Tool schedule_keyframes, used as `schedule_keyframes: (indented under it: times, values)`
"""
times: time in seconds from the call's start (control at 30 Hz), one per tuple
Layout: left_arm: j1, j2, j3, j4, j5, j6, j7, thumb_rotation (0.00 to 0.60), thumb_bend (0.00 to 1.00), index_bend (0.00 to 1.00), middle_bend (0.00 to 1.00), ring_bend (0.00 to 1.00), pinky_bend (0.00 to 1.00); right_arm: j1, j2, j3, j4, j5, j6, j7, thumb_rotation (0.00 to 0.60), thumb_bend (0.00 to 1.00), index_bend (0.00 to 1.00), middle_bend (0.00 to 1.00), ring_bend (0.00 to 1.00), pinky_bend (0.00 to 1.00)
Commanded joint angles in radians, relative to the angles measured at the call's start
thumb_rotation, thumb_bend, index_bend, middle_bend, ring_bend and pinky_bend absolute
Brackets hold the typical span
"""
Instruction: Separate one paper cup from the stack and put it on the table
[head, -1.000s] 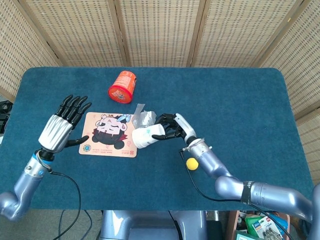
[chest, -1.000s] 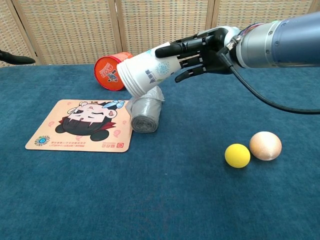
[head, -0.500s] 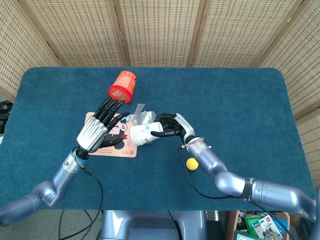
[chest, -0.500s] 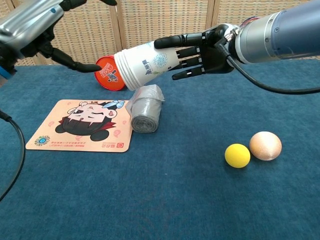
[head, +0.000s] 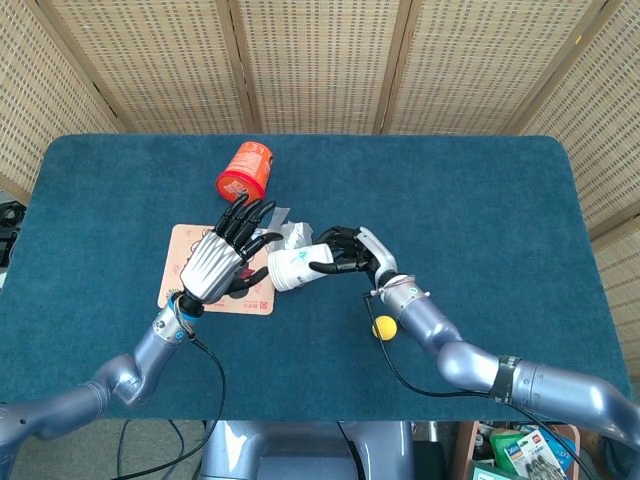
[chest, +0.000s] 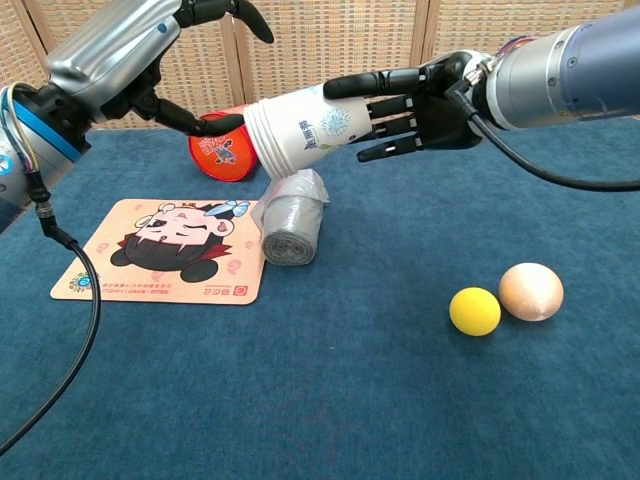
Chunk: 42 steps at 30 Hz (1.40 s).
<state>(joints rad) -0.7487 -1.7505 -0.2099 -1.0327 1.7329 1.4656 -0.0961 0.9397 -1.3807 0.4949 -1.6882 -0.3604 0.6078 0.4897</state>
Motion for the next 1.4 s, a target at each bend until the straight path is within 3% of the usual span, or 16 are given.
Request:
schedule_keyframes:
  times: [0.03,0.6,1.4]
  values:
    - [-0.005,-0.008,0.001,0.007,-0.008,0.001,-0.002,0.600,0.31,0.32,0.00,0.00,0.00,-0.005,0.003,0.001,0.000,-0.003,-0.005,0.003,0.600,0.44,0.56,0.61,0.44,0.55]
    - [-0.028,-0.041,0.014,0.016,-0.040,0.000,0.019,0.600,0.37,0.42,0.00,0.00,0.00,-0.032,0.030,0.010,0.006,-0.022,-0.039,0.023,0.600,0.44,0.56,0.61,0.44,0.55]
    - [-0.056,-0.079,0.008,0.046,-0.082,-0.014,0.014,0.600,0.39,0.46,0.00,0.00,0.00,-0.040,0.047,0.015,0.005,-0.032,-0.055,0.040,0.600,0.44,0.56,0.61,0.44,0.55]
